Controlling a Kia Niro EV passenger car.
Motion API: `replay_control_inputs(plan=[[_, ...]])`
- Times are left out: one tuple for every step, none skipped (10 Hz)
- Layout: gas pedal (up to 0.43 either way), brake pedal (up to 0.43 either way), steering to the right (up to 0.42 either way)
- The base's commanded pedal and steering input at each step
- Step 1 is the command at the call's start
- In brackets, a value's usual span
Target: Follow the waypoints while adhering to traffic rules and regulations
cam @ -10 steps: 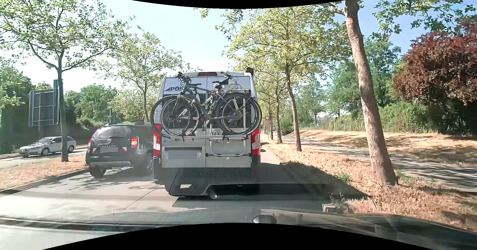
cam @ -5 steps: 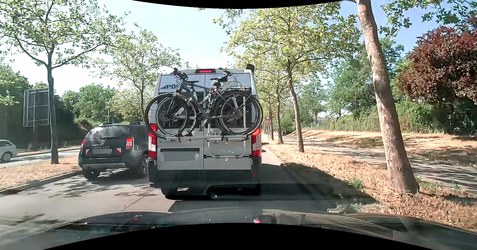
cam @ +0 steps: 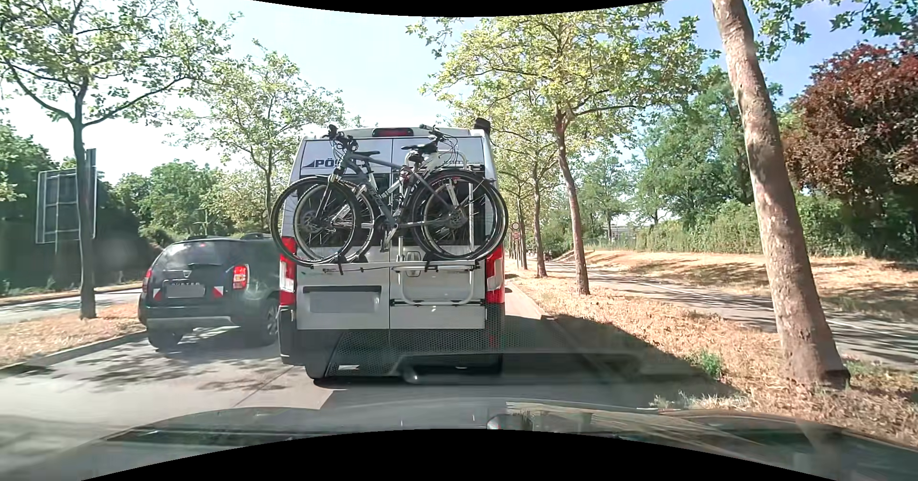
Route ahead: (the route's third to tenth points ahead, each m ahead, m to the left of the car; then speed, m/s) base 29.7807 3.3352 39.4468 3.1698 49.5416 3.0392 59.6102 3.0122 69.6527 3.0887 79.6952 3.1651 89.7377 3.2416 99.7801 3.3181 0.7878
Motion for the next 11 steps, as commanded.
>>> replay_control_inputs(plan=[[0.000,0.134,0.003],[0.000,0.128,0.003],[0.000,0.116,0.003],[0.000,0.110,0.003],[0.000,0.110,0.003],[0.000,0.110,0.003],[0.000,0.116,0.003],[0.000,0.116,0.003],[0.000,0.116,0.003],[0.000,0.116,0.003],[0.000,0.116,0.003]])
